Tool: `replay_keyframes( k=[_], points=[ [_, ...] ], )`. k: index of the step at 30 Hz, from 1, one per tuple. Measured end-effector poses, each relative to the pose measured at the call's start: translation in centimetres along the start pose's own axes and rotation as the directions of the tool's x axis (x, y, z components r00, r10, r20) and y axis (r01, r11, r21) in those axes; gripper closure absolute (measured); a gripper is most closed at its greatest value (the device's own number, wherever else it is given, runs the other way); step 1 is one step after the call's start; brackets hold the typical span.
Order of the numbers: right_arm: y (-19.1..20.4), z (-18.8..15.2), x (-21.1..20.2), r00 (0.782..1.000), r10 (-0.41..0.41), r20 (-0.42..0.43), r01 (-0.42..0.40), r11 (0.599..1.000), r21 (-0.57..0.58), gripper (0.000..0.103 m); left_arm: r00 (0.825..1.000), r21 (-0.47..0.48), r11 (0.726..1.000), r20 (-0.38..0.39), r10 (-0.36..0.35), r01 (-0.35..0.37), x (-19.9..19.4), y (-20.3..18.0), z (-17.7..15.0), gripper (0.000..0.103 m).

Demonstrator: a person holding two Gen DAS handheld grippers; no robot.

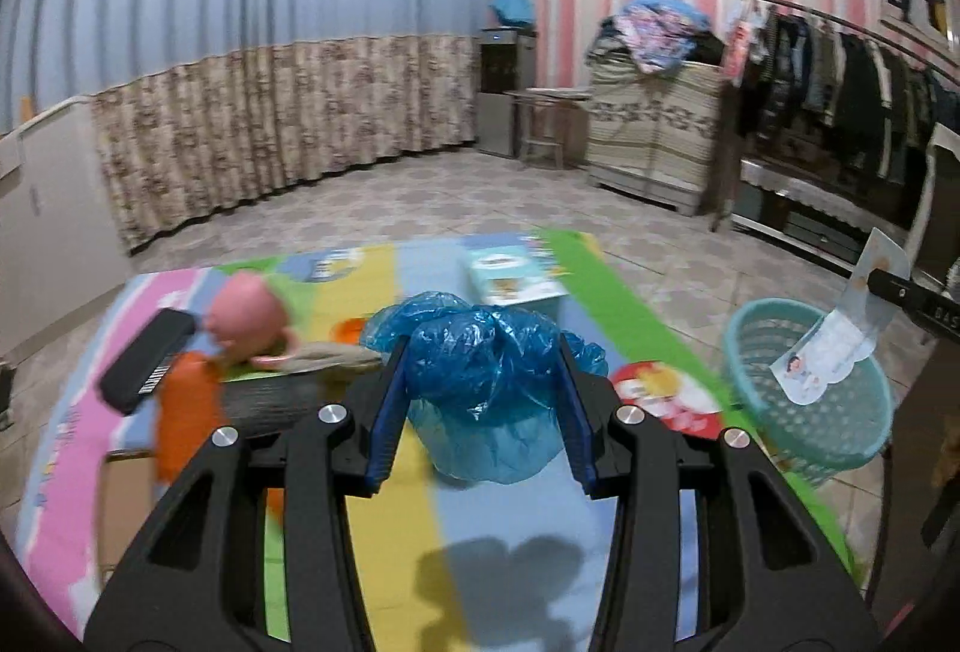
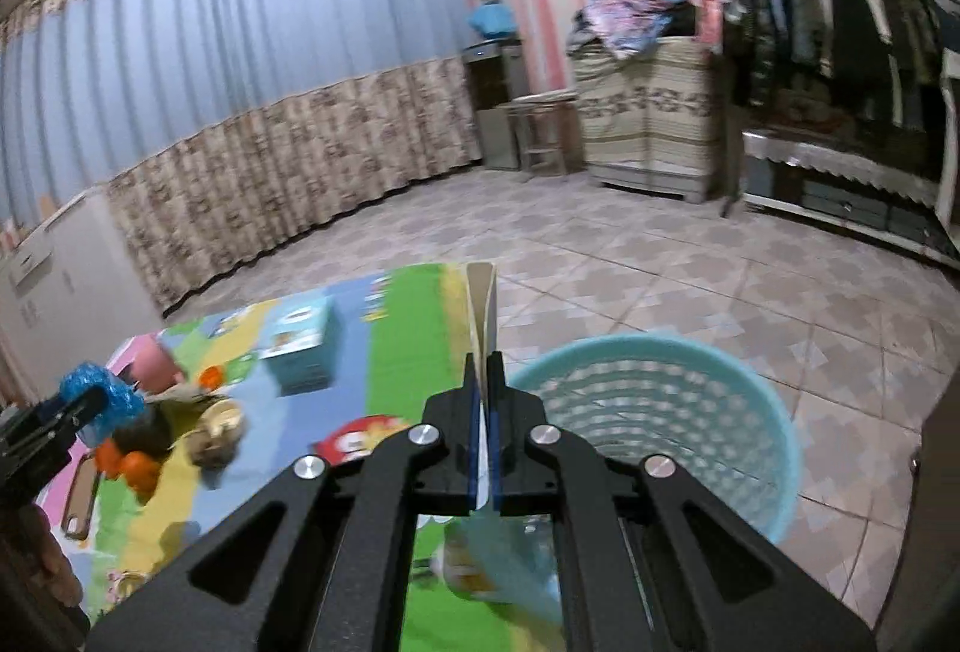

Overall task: Collect trash
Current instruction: 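Carry the blue bag and white card with both grippers over the basket, then open both grippers to drop the bag and card into the basket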

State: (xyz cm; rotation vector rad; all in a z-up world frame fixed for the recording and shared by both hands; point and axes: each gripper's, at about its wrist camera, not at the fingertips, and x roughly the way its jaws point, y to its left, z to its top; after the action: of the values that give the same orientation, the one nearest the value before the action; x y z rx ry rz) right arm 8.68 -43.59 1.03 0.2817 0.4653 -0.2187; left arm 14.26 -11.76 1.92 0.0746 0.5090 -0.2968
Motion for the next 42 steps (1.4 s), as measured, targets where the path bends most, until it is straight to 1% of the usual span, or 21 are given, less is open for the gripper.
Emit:
replay_keyframes(
  k=[1,4,7,9,12,17,18,19,21,22,24,27,29,31,32,35,37,41,42],
  points=[
    [-1.5,0.1,0.2,1.0,-0.024,0.003,0.024,1.0,0.018,0.1,1.0,0.004,1.0,-0.004,-0.016,0.016,0.6,-1.2,0.1,0.059],
    [-3.9,-0.2,0.7,0.996,-0.089,0.001,0.089,0.996,0.032,0.1,0.997,0.012,0.997,-0.023,-0.077,0.078,2.6,-4.8,0.2,0.059],
    [-5.9,-0.3,1.4,0.992,-0.127,-0.008,0.127,0.991,0.041,0.1,0.99,0.037,0.99,-0.051,-0.131,0.133,4.8,-9.0,-0.2,0.059],
    [-7.0,-0.3,1.7,0.988,-0.155,-0.01,0.156,0.987,0.038,0.1,0.984,0.047,0.985,-0.064,-0.165,0.168,5.8,-11.0,-0.3,0.059],
    [-8.6,-0.3,1.6,0.984,-0.176,-0.007,0.176,0.983,0.045,0.101,0.976,0.075,0.975,-0.077,-0.205,0.211,7.2,-14.4,-0.4,0.059],
    [-11.2,-0.2,2.2,0.982,-0.188,-0.013,0.188,0.977,0.097,0.101,0.962,0.106,0.958,-0.097,-0.256,0.266,9.1,-18.2,-0.3,0.058],
    [-11.6,-0.3,2.5,0.983,-0.185,-0.017,0.186,0.977,0.106,0.101,0.961,0.114,0.956,-0.103,-0.258,0.27,9.6,-19.1,-0.3,0.054],
    [-11.6,-0.5,2.6,0.982,-0.186,-0.021,0.187,0.976,0.109,0.101,0.96,0.12,0.955,-0.108,-0.258,0.27,9.9,-19.6,-0.3,0.048],
    [-12.0,-0.6,3.1,0.983,-0.183,-0.031,0.186,0.975,0.118,0.101,0.96,0.125,0.955,-0.115,-0.256,0.27,10.6,-20.5,-0.3,0.042],
    [-12.1,-0.6,3.2,0.983,-0.181,-0.034,0.184,0.976,0.121,0.101,0.959,0.123,0.955,-0.118,-0.257,0.271,10.8,-20.5,-0.1,0.038],
    [-11.9,-0.8,3.2,0.983,-0.18,-0.036,0.183,0.976,0.121,0.101,0.961,0.113,0.958,-0.12,-0.249,0.262,11.3,-20.7,0.0,0.032],
    [-11.8,-0.9,3.5,0.983,-0.178,-0.041,0.182,0.976,0.118,0.101,0.968,0.102,0.967,-0.122,-0.221,0.234,11.8,-20.1,0.5,0.03],
    [-11.4,-1.0,3.8,0.984,-0.173,-0.048,0.178,0.978,0.109,0.1,0.973,0.092,0.973,-0.113,-0.203,0.213,11.6,-19.3,0.8,0.025],
    [-10.6,-1.3,4.3,0.983,-0.172,-0.057,0.176,0.981,0.086,0.1,0.981,0.08,0.981,-0.095,-0.171,0.178,11.3,-18.2,1.0,0.009],
    [-10.3,-1.3,4.5,0.984,-0.171,-0.059,0.175,0.981,0.078,0.1,0.984,0.071,0.985,-0.086,-0.153,0.159,11.2,-17.6,1.1,0.008],
    [-9.0,-1.4,5.5,0.984,-0.163,-0.07,0.166,0.985,0.043,0.101,0.986,0.058,0.988,-0.085,-0.14,0.146,10.9,-15.9,1.3,0.008],
    [-8.5,-1.4,6.1,0.983,-0.163,-0.081,0.166,0.986,0.031,0.1,0.989,0.055,0.99,-0.07,-0.127,0.131,10.3,-14.8,1.4,0.008],
    [-7.9,-2.2,8.1,0.98,-0.142,-0.14,0.147,0.989,0.03,0.099,0.994,0.045,0.994,-0.039,-0.1,0.102,8.7,-12.7,1.7,0.007],
    [-7.9,-2.4,8.4,0.977,-0.147,-0.153,0.153,0.988,0.026,0.099,0.995,0.044,0.994,-0.032,-0.094,0.095,8.3,-12.2,1.6,0.006]
  ],
)
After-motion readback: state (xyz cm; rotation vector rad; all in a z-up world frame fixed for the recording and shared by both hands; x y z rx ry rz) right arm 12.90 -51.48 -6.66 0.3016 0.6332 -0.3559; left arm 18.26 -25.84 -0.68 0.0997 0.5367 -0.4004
